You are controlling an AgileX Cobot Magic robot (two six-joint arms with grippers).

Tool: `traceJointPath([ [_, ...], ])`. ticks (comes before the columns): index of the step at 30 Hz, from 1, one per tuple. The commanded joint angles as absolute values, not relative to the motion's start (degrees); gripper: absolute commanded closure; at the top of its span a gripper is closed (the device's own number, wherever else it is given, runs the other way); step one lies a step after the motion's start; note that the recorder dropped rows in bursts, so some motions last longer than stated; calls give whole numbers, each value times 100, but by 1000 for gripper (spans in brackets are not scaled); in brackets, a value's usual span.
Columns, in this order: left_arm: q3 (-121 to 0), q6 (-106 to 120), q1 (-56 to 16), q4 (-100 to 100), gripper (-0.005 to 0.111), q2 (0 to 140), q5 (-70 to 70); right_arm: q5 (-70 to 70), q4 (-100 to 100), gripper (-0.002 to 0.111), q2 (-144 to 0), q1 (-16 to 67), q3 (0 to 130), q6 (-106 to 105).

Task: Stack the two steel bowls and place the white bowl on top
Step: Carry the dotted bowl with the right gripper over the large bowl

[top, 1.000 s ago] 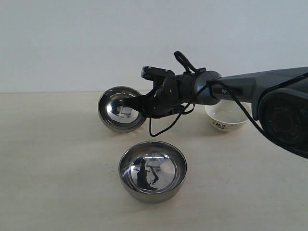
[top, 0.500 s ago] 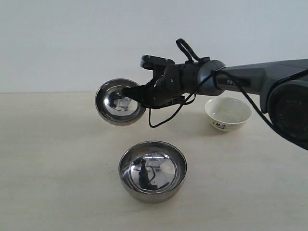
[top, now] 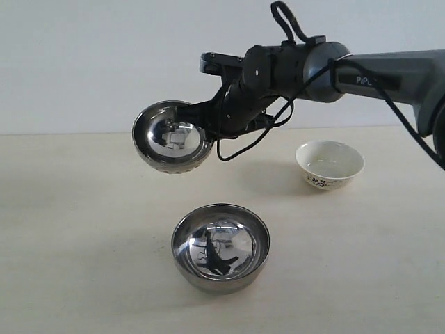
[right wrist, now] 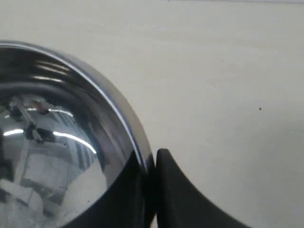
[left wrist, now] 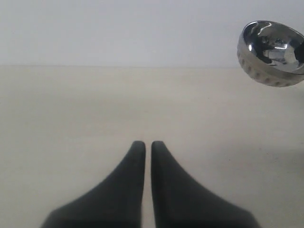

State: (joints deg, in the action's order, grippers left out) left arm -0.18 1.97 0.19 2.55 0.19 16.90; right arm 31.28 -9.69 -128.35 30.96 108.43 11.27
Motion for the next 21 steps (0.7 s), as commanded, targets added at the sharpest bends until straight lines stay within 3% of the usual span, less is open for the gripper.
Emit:
traceJointPath([
  [1,0,168,38,234,103,0,1698,3520,-1012,108,-12501,3065,10869,1002],
  [15,0,168,38,234,103,0,1698,5058,-1032,108,-11641,3054,10825,647],
  [21,0,168,38,234,103,0,1698,4395,-995,108,-11037,3038,9805,733],
])
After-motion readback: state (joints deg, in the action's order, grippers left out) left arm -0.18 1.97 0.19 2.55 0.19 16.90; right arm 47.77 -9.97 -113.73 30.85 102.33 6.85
